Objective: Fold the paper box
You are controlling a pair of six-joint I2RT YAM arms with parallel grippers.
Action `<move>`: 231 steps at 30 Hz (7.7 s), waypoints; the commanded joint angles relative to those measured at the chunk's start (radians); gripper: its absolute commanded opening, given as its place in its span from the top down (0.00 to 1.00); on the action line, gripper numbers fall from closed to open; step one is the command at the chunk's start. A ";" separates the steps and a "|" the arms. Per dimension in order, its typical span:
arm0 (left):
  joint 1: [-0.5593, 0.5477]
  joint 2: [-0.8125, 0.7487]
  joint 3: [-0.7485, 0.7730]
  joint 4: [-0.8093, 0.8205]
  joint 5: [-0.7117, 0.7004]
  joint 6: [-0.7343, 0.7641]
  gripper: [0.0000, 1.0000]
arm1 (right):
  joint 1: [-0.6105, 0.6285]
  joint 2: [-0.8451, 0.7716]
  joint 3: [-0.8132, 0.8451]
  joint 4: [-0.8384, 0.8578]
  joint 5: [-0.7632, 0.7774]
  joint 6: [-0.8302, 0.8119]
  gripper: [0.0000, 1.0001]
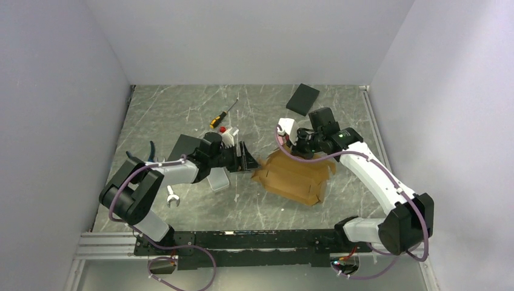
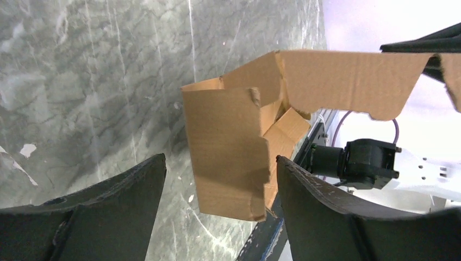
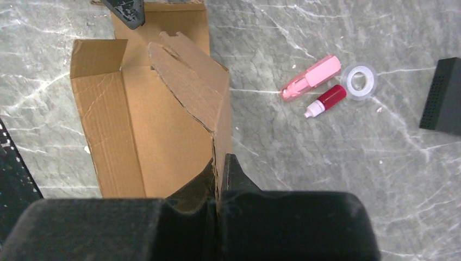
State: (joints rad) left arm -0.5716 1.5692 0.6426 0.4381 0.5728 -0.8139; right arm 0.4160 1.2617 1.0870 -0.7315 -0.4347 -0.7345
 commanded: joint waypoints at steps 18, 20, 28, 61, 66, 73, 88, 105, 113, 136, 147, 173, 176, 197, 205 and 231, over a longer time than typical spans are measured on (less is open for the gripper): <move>-0.028 0.044 0.175 -0.332 -0.171 0.214 0.76 | -0.131 0.135 0.138 -0.097 -0.231 0.126 1.00; -0.028 0.045 0.181 -0.339 -0.188 0.243 0.82 | -0.158 0.169 0.175 -0.148 -0.302 0.105 1.00; -0.032 0.037 0.187 -0.298 -0.230 0.328 0.97 | -0.174 0.273 0.245 -0.254 -0.407 0.068 1.00; -0.037 0.041 0.269 -0.356 -0.301 0.414 0.76 | -0.197 0.482 0.248 -0.195 -0.435 0.140 1.00; -0.034 0.014 0.279 -0.404 -0.308 0.384 0.71 | -0.197 0.462 0.226 -0.157 -0.412 0.157 1.00; -0.027 -0.029 0.299 -0.522 -0.340 0.373 0.56 | -0.197 0.430 0.212 -0.115 -0.354 0.169 1.00; 0.008 -0.344 0.082 -0.713 -0.334 0.155 0.47 | -0.145 0.373 0.161 -0.042 -0.290 0.195 1.00; 0.009 -0.581 -0.255 -0.293 -0.150 -0.137 0.48 | -0.141 0.325 0.161 -0.006 -0.232 0.213 1.00; -0.007 -0.437 -0.328 0.027 -0.066 -0.275 0.67 | -0.141 0.330 0.161 -0.003 -0.238 0.220 1.00; -0.084 0.053 -0.147 0.226 -0.063 -0.289 0.72 | -0.168 0.364 0.200 -0.095 -0.424 0.209 1.00; -0.048 0.108 -0.033 0.073 -0.042 -0.192 0.72 | -0.199 0.375 0.247 -0.145 -0.493 0.206 1.00; -0.017 0.157 0.035 0.044 0.036 -0.173 0.66 | -0.215 0.464 0.176 -0.041 -0.439 0.321 1.00; -0.012 0.141 0.025 0.047 0.041 -0.180 0.63 | -0.215 0.469 0.173 -0.036 -0.430 0.321 1.00; 0.003 0.007 -0.059 0.014 0.048 -0.196 0.54 | -0.215 0.458 0.148 0.003 -0.385 0.334 1.00; 0.007 -0.052 -0.079 -0.047 0.044 -0.176 0.52 | -0.211 0.446 0.143 0.018 -0.369 0.340 1.00; 0.119 -0.244 0.094 -0.534 -0.145 0.247 0.44 | -0.203 0.441 0.145 0.024 -0.356 0.342 1.00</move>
State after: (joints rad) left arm -0.4862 1.3235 0.6468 -0.0528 0.4679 -0.7322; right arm 0.2047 1.7336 1.2346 -0.7422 -0.8078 -0.3809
